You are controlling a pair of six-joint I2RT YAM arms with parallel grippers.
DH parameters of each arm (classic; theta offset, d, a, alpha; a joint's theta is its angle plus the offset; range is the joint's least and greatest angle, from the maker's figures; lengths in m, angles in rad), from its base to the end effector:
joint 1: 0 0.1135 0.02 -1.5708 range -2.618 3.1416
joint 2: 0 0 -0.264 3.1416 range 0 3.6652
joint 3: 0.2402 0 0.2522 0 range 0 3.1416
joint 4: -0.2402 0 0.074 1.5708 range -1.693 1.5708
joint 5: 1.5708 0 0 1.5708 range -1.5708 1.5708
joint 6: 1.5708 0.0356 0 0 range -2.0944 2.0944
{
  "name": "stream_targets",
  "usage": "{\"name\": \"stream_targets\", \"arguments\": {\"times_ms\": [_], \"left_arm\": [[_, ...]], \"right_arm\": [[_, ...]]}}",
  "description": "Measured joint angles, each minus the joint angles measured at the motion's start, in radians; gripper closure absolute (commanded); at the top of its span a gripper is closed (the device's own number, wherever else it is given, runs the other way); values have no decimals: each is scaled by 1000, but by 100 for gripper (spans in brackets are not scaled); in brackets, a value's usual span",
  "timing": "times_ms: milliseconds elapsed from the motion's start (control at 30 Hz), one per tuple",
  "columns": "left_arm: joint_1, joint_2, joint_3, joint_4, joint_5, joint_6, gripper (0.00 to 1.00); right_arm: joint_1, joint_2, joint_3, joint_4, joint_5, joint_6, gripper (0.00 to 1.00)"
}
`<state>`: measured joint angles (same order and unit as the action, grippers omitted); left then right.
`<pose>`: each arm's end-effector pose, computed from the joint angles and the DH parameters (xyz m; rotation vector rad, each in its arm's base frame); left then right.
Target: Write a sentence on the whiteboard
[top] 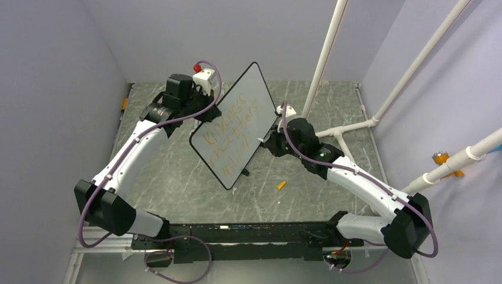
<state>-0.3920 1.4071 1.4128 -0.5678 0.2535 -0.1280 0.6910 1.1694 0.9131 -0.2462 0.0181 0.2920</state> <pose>0.2862 -0.1280 0.3776 0.4353 2.1233 -0.5731 0.2047 0.1684 0.2997 -0.4101 2.0857 0.5764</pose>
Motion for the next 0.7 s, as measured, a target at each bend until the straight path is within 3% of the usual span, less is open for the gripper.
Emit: {"name": "stream_targets", "arguments": {"times_ms": [700], "left_arm": [[20,-111,-100,-61,-42,-151,100]], "right_arm": [[0,-38,-35,0,0,1,100]]}}
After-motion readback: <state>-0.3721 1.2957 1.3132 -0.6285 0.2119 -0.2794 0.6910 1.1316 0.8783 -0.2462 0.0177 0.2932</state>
